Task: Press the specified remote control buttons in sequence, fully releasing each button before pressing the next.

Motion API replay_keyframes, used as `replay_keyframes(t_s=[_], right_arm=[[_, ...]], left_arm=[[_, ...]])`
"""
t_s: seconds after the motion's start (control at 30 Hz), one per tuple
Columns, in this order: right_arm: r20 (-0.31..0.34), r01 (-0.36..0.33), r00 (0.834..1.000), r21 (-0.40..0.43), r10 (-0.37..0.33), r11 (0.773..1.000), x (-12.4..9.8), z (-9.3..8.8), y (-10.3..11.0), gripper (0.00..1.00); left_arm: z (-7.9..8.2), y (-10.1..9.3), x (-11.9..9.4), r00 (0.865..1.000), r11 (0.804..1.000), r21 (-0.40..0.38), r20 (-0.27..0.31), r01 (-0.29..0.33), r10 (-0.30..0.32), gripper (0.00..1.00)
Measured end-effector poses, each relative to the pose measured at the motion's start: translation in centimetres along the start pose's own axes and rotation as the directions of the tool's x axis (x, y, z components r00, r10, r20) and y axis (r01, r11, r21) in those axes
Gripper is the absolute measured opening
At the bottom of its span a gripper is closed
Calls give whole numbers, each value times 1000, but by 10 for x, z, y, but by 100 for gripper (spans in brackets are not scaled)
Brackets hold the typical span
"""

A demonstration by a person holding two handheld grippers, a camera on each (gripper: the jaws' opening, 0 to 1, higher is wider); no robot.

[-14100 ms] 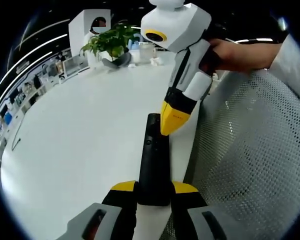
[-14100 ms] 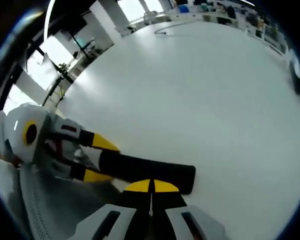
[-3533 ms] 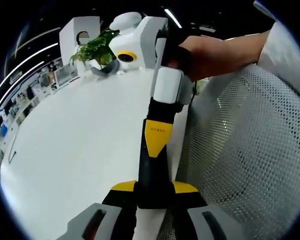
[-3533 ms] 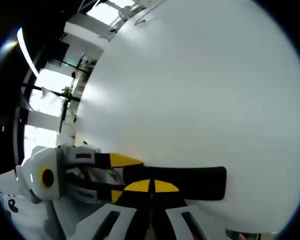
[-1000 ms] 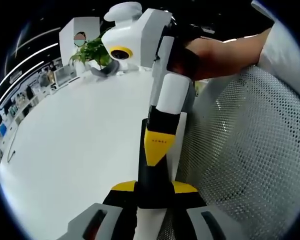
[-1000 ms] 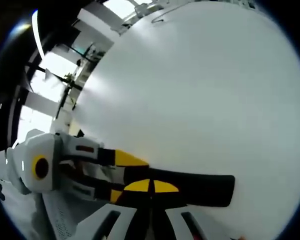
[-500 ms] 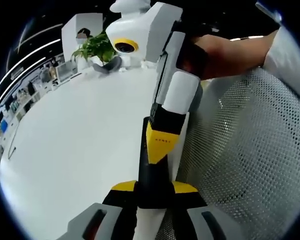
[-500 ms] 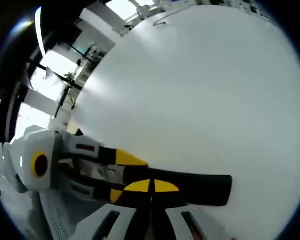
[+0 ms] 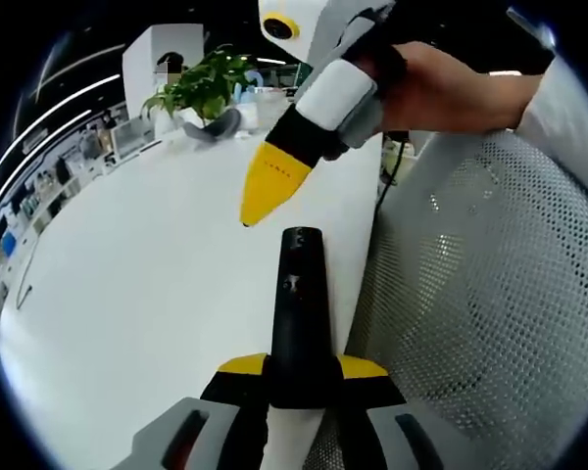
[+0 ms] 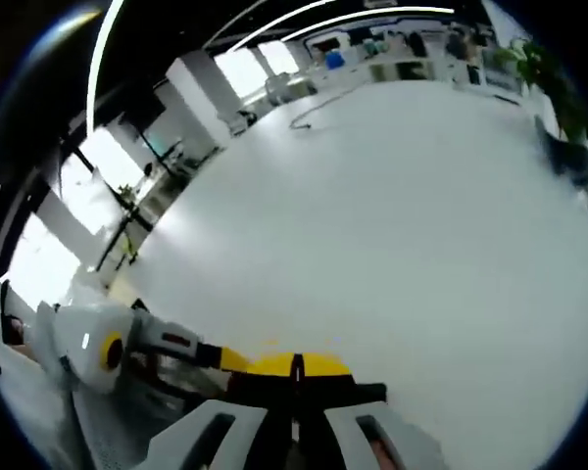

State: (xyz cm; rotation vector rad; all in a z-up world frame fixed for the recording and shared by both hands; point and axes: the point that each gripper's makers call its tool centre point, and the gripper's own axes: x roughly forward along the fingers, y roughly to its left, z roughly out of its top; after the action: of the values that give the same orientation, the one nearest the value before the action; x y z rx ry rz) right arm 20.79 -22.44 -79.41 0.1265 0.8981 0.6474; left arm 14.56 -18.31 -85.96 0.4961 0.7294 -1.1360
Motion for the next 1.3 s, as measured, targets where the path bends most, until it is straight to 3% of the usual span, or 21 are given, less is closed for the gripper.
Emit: replay_keyframes(t_s=[0.2,0.33,0.5,0.57,0.77,0.83,0.9,0.93,1.03,1.1,1.2,1.3], right_arm=[[156,83,985,-17,-80,996,-25,27,-11,0],[294,162,943,13,-159,987,-53,47,-27,0],[431,237,874,22,-223,971,-85,61,-41,0],[469,253,853,15,-230,967,-94,64,-44,9],[488,338,820,7,-298,941,-108,58,-56,18],[493,344,816,6,-302,939,-110,58,-56,19],[482,322,828,8,-285,947,-110,56,-54,20],[485,318,826,15,-285,948,-111,56,-54,23],[508,342,808,8,-299,940,-115,57,-52,30],[530,382,785,-9,-320,924,-119,59,-54,38],[535,383,780,0,-324,924,-121,57,-56,46],[545,401,765,13,-343,916,-121,55,-62,54]], left_arm=[[0,0,0,1000,1000,-11,-5,-7,7,25],[0,0,0,1000,1000,-12,-12,-11,10,25],[0,0,0,1000,1000,-13,-18,-12,12,24],[0,0,0,1000,1000,-12,-21,-13,13,24],[-1,-1,-1,1000,1000,-7,-25,-6,6,24],[-1,0,-1,1000,1000,-5,-28,-6,5,24],[0,0,-1,999,1000,-3,-35,-5,5,24],[0,0,-1,999,1000,-2,-41,-4,4,24],[-1,1,-1,999,1000,2,-47,-2,2,24],[-2,2,-2,999,1000,0,-52,0,0,24],[-2,4,-3,998,1000,14,-58,-3,4,24],[-3,7,-3,998,1000,18,-62,-1,2,24]])
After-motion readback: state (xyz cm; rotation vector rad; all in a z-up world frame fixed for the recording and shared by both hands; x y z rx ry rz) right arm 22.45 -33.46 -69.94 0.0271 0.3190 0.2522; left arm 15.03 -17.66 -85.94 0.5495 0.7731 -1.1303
